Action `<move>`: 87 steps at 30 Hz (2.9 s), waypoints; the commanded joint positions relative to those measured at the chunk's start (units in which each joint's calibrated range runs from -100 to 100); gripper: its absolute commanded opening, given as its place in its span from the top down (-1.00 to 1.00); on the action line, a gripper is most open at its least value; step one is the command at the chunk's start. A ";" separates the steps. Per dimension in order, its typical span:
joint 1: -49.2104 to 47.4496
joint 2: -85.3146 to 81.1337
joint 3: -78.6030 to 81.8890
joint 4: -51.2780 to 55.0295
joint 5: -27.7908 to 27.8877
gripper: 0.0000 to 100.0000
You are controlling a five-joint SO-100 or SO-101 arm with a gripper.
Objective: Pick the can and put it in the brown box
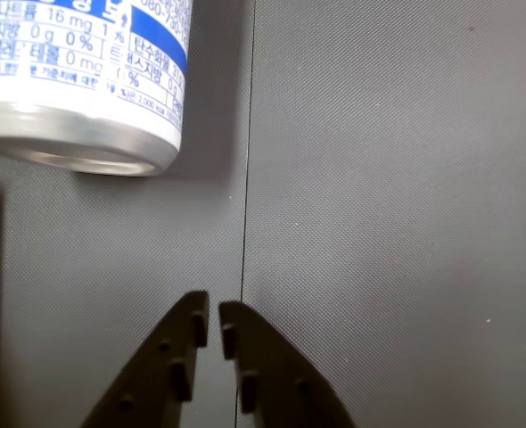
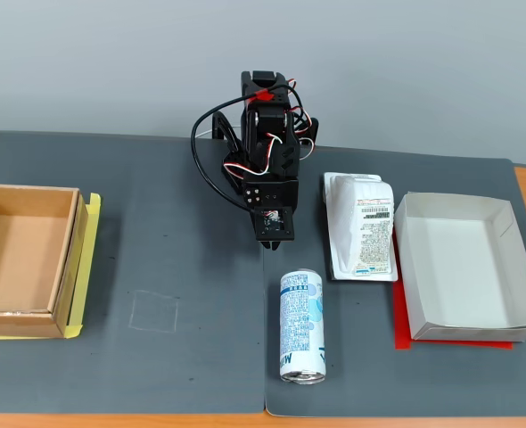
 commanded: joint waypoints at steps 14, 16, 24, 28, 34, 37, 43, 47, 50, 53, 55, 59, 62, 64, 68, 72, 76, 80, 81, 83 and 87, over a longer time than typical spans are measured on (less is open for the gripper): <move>0.24 -0.25 -0.53 -0.50 0.19 0.97; 0.24 -0.25 -0.53 -0.50 0.19 0.97; 0.00 -0.25 -0.53 -0.59 0.19 0.96; 0.00 -0.25 -0.53 -0.59 0.19 0.97; 0.00 -0.25 -0.53 -0.59 0.19 0.97; 0.00 -0.25 -0.53 -0.59 0.25 0.97; 0.08 -0.17 -0.62 -0.59 -0.07 0.97; 0.00 -0.08 -0.71 -0.76 0.14 0.97; 0.00 0.00 -0.80 -0.85 -0.07 0.97; 0.40 1.53 -1.98 -0.93 0.25 0.97; 0.40 2.97 -3.34 -1.02 0.25 0.97; 0.16 7.03 -5.78 -7.01 0.25 0.97; -0.08 10.68 -8.49 -11.34 0.25 0.97; -0.08 13.13 -10.67 -13.16 0.25 0.97; -0.08 19.23 -17.18 -14.03 0.25 0.97; -0.17 26.26 -24.24 -14.12 0.25 0.97; -0.17 34.05 -31.84 -14.12 -0.01 0.97; -0.17 42.86 -40.08 -14.12 -0.12 0.97; -0.17 44.90 -41.89 -14.12 -0.12 0.97; -0.17 50.91 -46.68 -14.12 -0.17 0.97; -1.38 56.84 -51.66 -13.60 -0.17 0.97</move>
